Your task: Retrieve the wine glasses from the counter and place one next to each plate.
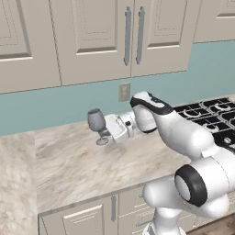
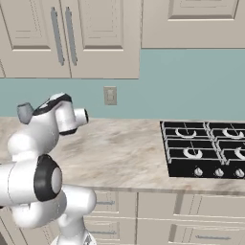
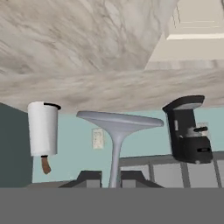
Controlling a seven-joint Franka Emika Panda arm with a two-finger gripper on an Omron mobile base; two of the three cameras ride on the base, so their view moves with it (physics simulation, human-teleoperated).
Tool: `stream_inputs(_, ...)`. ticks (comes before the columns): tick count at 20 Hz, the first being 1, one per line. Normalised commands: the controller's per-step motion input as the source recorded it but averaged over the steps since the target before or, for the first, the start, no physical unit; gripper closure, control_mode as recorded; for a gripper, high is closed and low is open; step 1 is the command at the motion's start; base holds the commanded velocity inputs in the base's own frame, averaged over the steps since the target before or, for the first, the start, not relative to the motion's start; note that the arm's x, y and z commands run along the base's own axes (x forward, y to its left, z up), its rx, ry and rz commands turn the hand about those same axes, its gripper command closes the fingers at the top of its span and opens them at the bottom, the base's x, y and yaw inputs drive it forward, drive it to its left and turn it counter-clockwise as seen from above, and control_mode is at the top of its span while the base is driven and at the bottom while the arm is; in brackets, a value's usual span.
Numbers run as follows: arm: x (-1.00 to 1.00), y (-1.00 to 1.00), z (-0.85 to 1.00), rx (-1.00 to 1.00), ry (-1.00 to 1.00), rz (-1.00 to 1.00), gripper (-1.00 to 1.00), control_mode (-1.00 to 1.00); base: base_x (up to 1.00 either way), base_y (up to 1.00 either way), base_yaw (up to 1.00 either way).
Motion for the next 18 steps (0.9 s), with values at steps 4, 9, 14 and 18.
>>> stream_inputs(4, -0.44, -0.13, 0.17, 0.02, -0.27, 0.00, 1.00, -1.00, 0.00, 0.00, 0.00)
stream_inputs(9, -0.23, -0.07, 0.04, 0.04, -0.23, 0.00, 1.00, -1.00, 0.00, 0.00, 0.00)
stream_inputs(14, 0.00, 0.00, 0.00, 0.00, 0.00, 0.00, 1.00, -1.00, 0.00, 0.00, 0.00)
stream_inputs(18, -0.08, -0.08, 0.00, 0.01, 0.00, 0.00, 1.00, 1.00, -0.35, -0.32, 0.00)
